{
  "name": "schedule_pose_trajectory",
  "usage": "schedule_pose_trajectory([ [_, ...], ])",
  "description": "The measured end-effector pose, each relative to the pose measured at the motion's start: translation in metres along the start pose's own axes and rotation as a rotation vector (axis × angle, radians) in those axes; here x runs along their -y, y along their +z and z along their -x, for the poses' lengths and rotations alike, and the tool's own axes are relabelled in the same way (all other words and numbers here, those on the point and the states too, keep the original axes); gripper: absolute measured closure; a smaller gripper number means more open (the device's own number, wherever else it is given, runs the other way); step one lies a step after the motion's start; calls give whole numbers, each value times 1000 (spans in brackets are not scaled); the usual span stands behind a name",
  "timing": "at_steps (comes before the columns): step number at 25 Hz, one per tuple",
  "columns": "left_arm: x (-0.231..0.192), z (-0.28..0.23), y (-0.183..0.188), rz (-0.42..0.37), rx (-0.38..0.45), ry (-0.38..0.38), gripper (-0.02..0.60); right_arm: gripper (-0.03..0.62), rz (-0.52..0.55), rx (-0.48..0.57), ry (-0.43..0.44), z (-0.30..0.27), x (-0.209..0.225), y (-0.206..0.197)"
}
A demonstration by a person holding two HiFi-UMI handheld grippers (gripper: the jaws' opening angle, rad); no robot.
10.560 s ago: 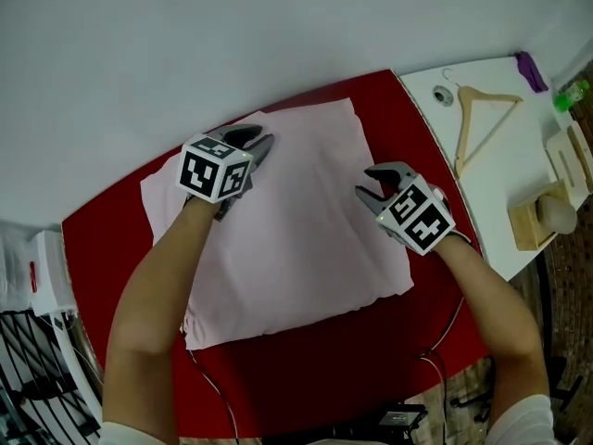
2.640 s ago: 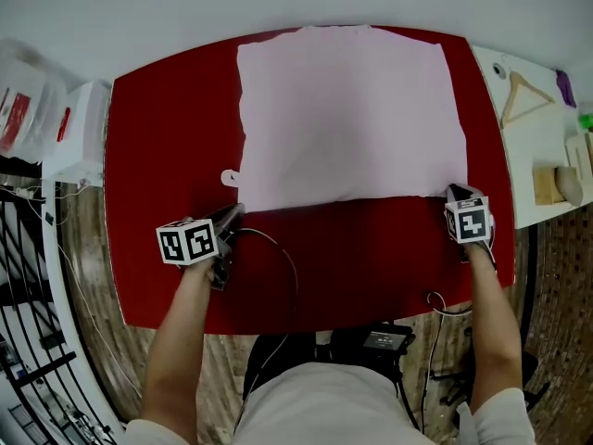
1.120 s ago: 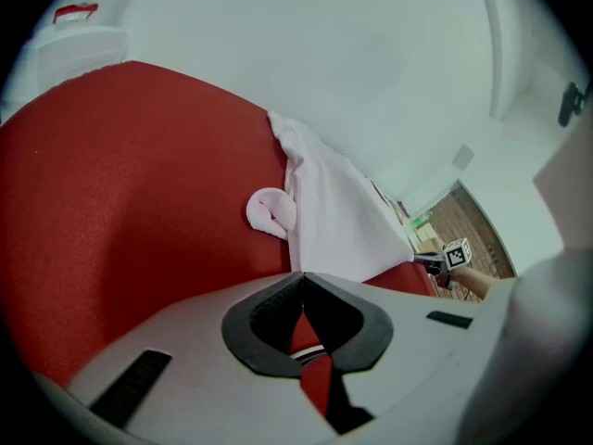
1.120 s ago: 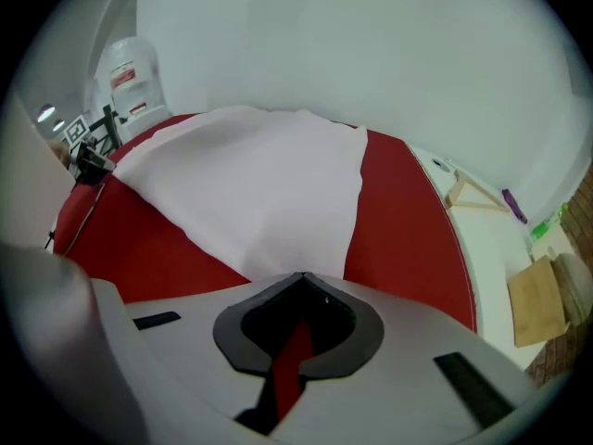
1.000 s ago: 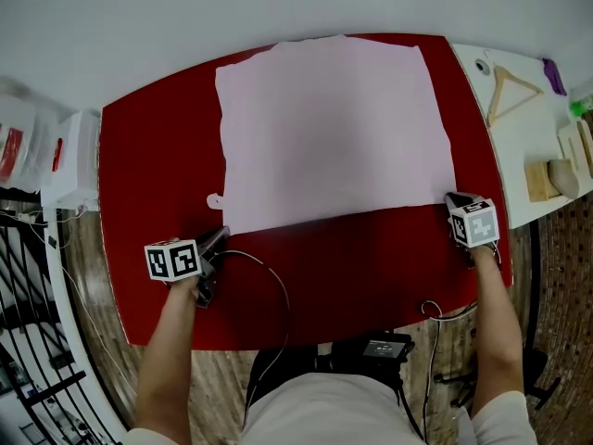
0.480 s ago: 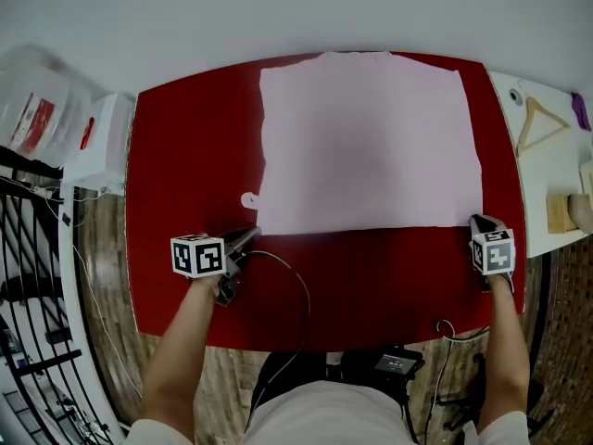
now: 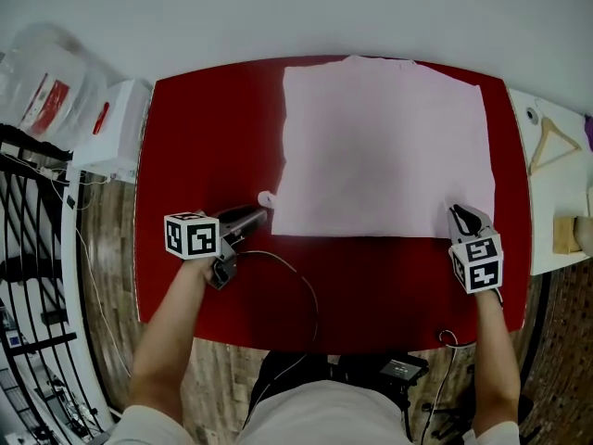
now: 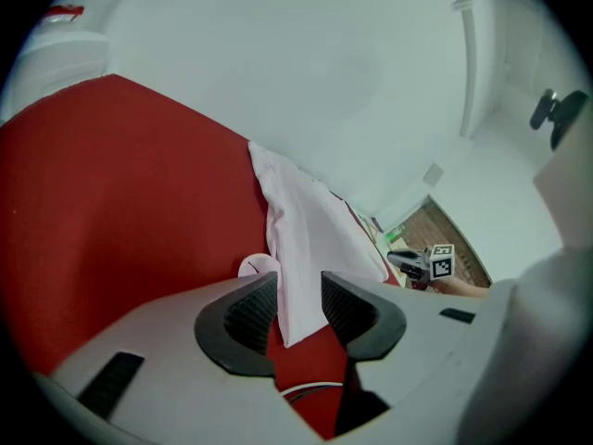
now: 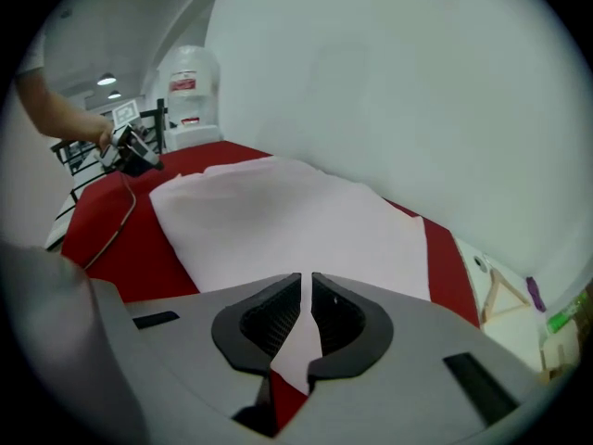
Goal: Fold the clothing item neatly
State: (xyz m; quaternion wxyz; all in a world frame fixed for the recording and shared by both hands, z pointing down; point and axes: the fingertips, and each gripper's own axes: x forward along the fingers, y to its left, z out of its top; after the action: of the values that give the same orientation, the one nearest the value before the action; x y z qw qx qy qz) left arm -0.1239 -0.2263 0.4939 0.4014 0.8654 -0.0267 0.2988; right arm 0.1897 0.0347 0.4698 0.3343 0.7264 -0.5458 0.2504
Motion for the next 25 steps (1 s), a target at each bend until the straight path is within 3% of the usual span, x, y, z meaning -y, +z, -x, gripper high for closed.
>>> schedule_pose_trajectory([
  [5,-1,-2,30,0,34,40,453,577,79,103,170,-22,-75,52],
  [10,0,-13,62,-33,50,43,453,576,120,108,311,-39,-150,72],
  [15,-19,-30,79,-41,21,-6,453,576,130,109,341,-52,-201,93],
  [25,-48,-68,124,-64,-34,-85,446,562,32,101,335,-71,-263,125],
])
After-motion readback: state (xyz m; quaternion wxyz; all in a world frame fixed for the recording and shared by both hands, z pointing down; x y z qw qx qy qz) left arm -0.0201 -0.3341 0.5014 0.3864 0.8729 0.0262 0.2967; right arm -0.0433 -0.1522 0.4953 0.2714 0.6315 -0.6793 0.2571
